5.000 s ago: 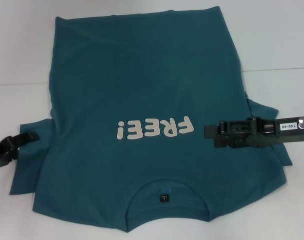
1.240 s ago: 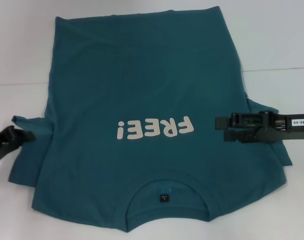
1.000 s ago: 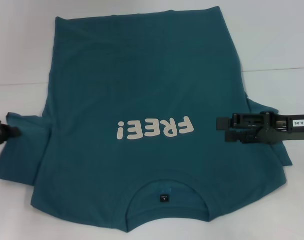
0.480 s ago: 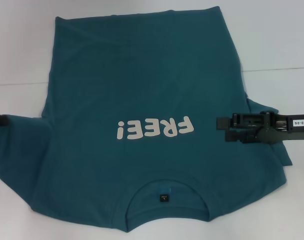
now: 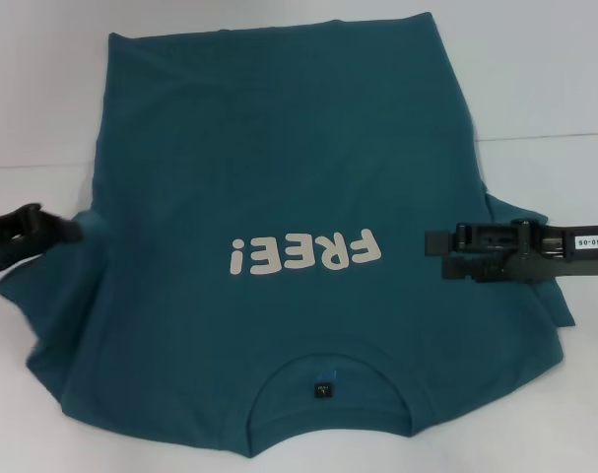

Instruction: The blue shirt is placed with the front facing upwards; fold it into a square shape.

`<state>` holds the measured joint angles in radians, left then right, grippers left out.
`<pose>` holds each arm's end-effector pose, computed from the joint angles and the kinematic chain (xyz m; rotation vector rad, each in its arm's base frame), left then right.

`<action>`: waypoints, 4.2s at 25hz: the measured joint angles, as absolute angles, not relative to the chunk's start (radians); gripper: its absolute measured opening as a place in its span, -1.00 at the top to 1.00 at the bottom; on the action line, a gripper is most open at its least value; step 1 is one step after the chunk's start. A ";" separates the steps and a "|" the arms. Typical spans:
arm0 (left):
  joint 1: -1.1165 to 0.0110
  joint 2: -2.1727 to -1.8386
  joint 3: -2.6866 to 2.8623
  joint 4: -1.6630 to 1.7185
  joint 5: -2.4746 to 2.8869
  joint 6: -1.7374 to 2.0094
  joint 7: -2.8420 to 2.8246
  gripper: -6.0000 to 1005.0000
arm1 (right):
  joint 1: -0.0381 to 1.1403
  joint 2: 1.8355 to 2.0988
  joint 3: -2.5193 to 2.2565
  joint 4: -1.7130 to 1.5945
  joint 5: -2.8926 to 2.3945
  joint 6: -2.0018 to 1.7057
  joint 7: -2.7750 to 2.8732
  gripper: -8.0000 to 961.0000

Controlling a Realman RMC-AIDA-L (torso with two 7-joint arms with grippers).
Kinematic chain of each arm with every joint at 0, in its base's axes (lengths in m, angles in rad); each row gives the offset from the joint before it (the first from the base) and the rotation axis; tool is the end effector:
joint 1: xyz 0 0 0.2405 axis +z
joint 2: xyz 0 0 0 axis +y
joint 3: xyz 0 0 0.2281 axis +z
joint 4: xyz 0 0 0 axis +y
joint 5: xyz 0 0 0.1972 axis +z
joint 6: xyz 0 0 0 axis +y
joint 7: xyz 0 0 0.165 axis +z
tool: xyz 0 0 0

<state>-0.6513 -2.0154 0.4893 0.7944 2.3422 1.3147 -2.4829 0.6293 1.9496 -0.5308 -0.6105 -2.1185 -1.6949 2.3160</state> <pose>-0.2630 0.3821 0.0614 -1.9457 -1.7652 -0.5873 0.2235 0.3315 0.0440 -2.4000 1.8492 0.8099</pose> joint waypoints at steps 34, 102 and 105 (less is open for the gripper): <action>-0.789 -2.034 0.621 0.585 2.215 1.210 -2.425 0.21 | 0.620 1.947 -0.531 -0.609 -2.118 -1.674 2.311 -0.94; -0.650 -2.071 0.633 0.605 2.016 1.086 -2.344 -0.86 | 0.618 1.934 -0.544 -0.580 -2.128 -1.606 2.293 -0.93; -0.611 -2.065 0.634 0.646 2.021 1.169 -2.336 -0.86 | 0.618 1.936 -0.546 -0.580 -2.129 -1.605 2.274 -0.93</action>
<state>-0.6114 -2.0648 0.6344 0.6462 2.0208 1.1685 -2.3363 0.6182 1.9360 -0.5462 -0.5798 -2.1288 -1.6051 2.2740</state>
